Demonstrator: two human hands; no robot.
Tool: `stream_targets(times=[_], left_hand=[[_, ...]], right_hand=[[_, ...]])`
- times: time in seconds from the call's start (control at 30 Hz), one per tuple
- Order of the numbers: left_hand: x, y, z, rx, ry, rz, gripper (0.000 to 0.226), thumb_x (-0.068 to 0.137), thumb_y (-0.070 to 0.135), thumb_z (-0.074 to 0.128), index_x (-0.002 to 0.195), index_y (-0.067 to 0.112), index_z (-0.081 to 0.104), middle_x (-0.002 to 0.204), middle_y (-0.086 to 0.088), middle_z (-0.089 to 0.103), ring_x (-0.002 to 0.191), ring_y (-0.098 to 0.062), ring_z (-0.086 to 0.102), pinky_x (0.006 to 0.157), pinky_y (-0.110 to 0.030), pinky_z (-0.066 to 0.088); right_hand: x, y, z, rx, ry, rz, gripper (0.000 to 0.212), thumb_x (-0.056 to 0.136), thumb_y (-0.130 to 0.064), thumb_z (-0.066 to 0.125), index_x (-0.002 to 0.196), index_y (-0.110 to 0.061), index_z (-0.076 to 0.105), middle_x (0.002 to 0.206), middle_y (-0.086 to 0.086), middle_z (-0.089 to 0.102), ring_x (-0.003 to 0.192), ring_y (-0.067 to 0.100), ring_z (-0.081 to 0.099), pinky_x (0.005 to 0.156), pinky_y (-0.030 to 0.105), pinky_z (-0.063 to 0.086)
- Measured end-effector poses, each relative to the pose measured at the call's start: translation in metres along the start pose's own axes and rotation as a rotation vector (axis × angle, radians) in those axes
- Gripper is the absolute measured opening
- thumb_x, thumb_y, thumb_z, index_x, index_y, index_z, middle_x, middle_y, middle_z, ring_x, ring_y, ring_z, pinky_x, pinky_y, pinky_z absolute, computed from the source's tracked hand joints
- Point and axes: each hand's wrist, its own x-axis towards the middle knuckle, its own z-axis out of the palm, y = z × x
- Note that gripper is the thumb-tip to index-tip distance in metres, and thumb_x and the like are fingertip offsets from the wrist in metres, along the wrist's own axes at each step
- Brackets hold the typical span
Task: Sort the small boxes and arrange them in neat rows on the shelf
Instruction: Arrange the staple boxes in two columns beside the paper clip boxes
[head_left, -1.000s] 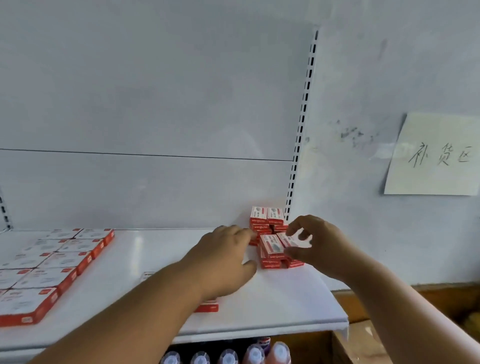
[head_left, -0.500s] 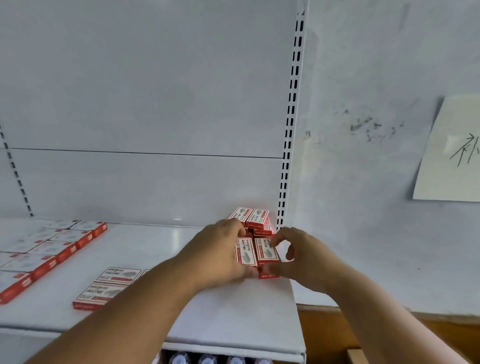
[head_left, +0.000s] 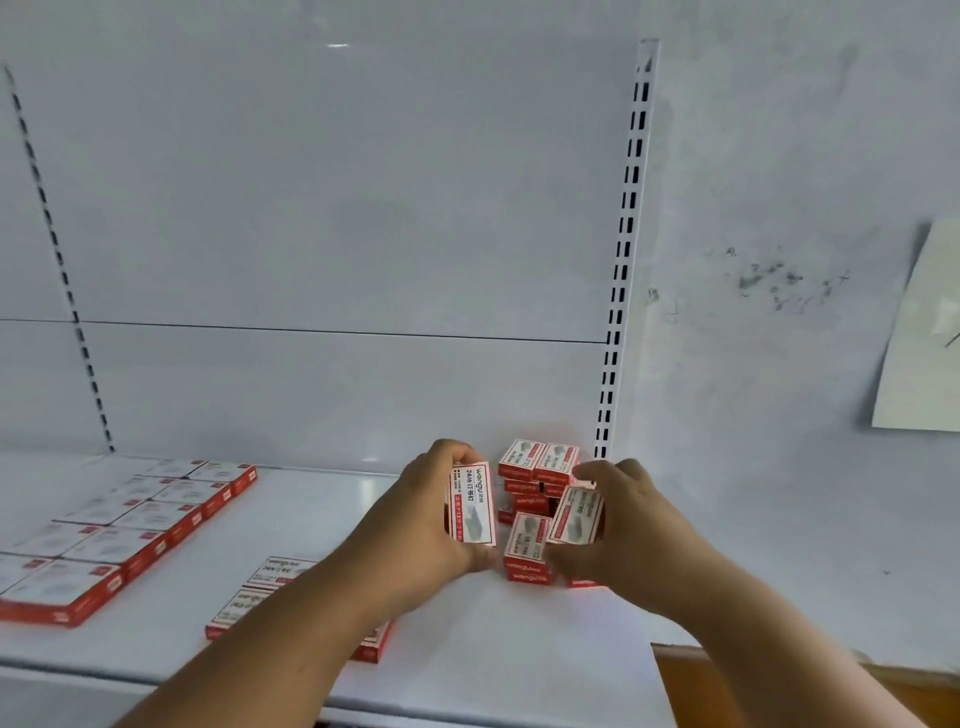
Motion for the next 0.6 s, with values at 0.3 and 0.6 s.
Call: stream_targets(times=[0.3, 0.6], left_hand=[[-0.015, -0.057, -0.071, -0.841, -0.166, -0.182, 0.077, 0.070, -0.021, 0.064, 0.124, 0.034, 0.055, 0.098, -0.010, 0.060, 0.073, -0.019, 0.057, 0.065, -0.032, 0.048], [-0.032, -0.099, -0.116, -0.910, -0.110, -0.263, 0.038, 0.088, -0.017, 0.053, 0.110, 0.013, 0.059, 0.085, -0.017, 0.070, 0.073, -0.030, 0.071, 0.077, -0.052, 0.058]], right_hand=[[-0.010, -0.083, 0.043, 0.732, 0.092, 0.126, 0.067, 0.061, -0.016, 0.092, 0.110, -0.040, 0.053, 0.092, 0.009, 0.066, 0.064, 0.018, 0.060, 0.054, 0.027, 0.049], [-0.015, -0.143, 0.098, 1.191, 0.158, 0.196, 0.034, 0.091, 0.008, 0.056, 0.112, -0.017, 0.067, 0.095, 0.021, 0.062, 0.078, 0.031, 0.063, 0.069, 0.039, 0.055]])
